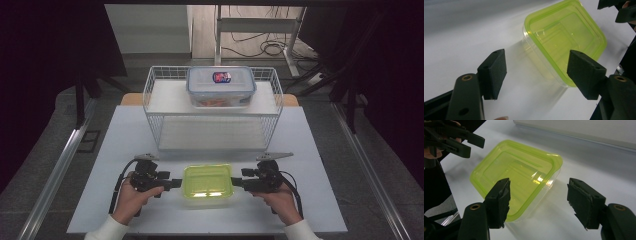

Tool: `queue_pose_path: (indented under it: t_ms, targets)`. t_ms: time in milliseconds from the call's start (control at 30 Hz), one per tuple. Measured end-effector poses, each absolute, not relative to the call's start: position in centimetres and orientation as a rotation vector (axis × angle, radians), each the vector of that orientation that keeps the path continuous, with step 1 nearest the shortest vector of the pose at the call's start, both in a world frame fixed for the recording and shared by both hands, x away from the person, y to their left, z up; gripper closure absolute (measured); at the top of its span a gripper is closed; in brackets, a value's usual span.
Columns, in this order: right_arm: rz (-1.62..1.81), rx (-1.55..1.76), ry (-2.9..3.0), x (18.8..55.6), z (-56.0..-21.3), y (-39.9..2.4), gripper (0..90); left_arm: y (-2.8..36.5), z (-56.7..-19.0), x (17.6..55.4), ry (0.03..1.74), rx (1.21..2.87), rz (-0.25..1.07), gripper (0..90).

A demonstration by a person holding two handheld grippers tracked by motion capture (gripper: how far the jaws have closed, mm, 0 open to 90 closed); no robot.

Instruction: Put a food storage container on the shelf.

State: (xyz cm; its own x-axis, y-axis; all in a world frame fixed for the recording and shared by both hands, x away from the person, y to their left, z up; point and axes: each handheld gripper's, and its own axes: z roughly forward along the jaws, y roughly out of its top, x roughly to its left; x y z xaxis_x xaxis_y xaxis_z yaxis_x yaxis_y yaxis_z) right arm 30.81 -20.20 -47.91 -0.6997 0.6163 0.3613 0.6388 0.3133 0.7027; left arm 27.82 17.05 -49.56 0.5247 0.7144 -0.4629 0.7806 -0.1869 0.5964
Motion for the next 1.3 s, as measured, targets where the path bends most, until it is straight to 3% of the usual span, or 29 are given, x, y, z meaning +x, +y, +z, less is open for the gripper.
queue_pose_path:
  t_ms: [300,900,1300]
  targets:
    - [-1.321,-1.205,-2.531,30.8,-48.3,-19.7,34.7,16.1,-50.5,28.9,1.244,1.886,-0.198,34.8]
    - [-1.297,-1.24,-2.449,31.7,-50.0,-19.3,35.8,15.0,-51.9,29.8,1.227,1.88,-0.318,55.8]
    - [-1.276,-1.282,-2.296,32.6,-51.1,-18.9,58.6,14.9,-51.9,29.6,1.212,1.892,-0.318,64.7]
